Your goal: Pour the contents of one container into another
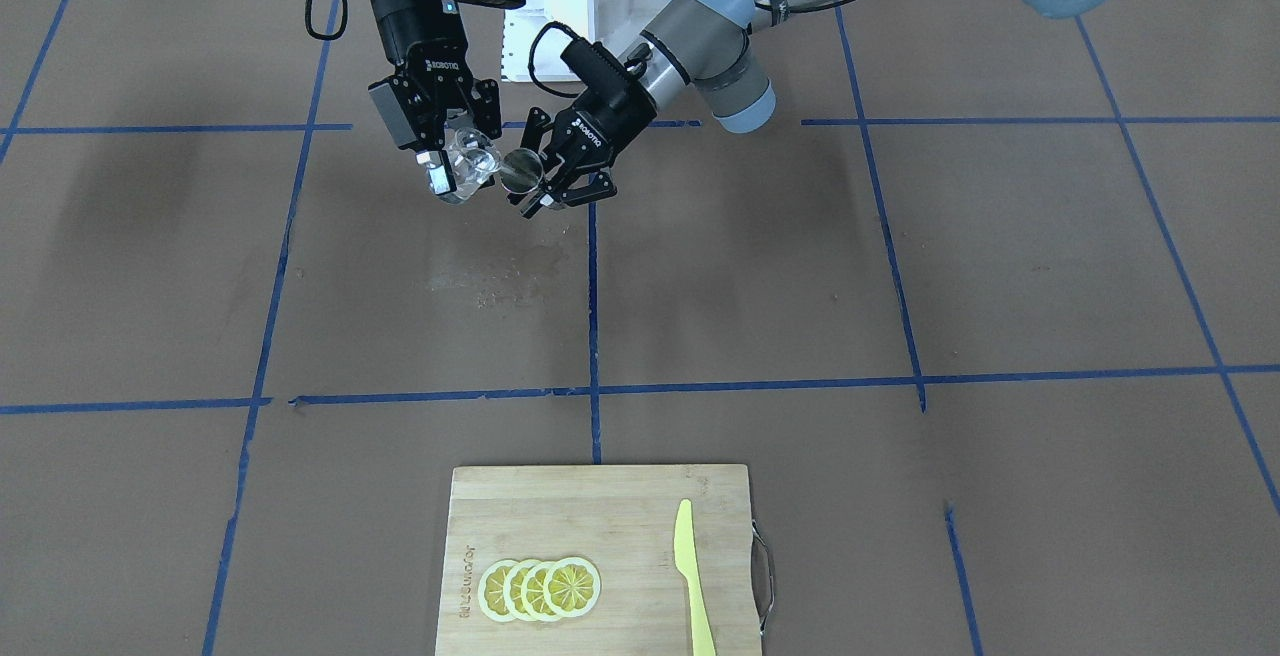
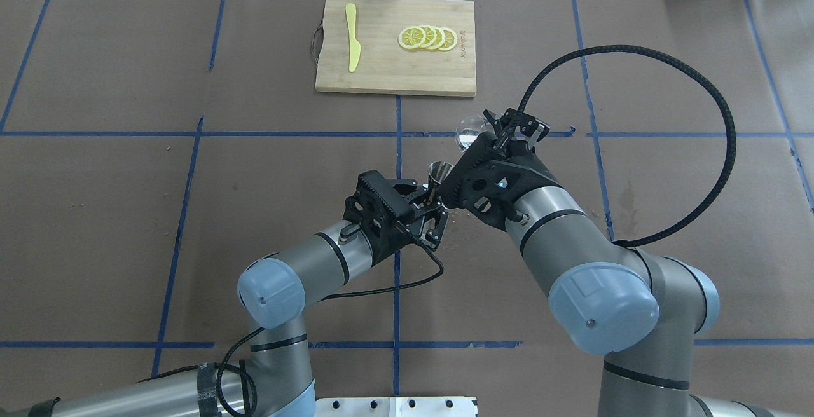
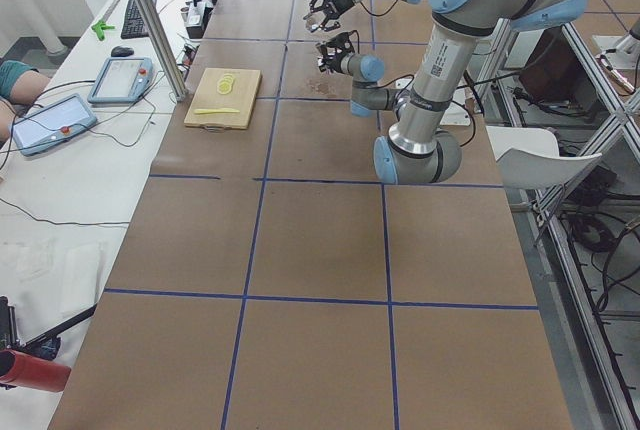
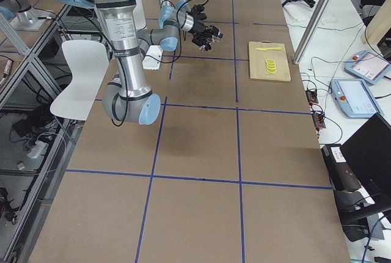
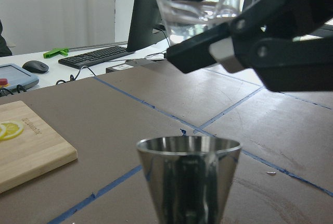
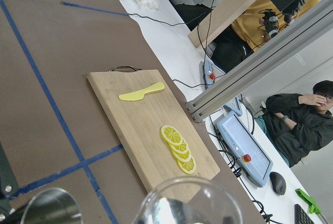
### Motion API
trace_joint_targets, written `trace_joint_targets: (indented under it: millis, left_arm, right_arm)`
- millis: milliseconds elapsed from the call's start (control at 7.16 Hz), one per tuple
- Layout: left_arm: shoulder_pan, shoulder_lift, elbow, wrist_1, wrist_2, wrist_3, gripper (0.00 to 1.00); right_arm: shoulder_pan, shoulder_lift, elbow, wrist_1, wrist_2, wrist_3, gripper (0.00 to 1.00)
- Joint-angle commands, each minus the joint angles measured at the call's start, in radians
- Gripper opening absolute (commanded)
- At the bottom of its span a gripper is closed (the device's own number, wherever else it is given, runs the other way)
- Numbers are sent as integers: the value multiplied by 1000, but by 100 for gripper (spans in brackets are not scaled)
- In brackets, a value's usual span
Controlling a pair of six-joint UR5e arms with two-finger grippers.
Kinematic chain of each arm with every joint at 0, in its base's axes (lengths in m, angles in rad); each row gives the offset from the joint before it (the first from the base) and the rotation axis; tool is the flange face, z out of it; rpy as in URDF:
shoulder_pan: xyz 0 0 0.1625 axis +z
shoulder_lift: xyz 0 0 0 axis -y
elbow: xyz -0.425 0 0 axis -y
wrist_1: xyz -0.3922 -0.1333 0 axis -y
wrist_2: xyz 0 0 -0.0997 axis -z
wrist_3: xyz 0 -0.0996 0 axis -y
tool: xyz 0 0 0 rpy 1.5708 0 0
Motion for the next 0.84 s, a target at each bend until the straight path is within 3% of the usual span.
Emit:
trace_joint_targets:
  millis: [0, 698]
  left_arm:
    - [0, 0, 0, 0, 1, 0, 0]
    - [0, 1, 0, -2, -3, 0, 0]
  right_arm:
    - [-13, 2, 2, -11, -51, -84, 0]
    - [-49, 9, 1, -11, -104, -120, 0]
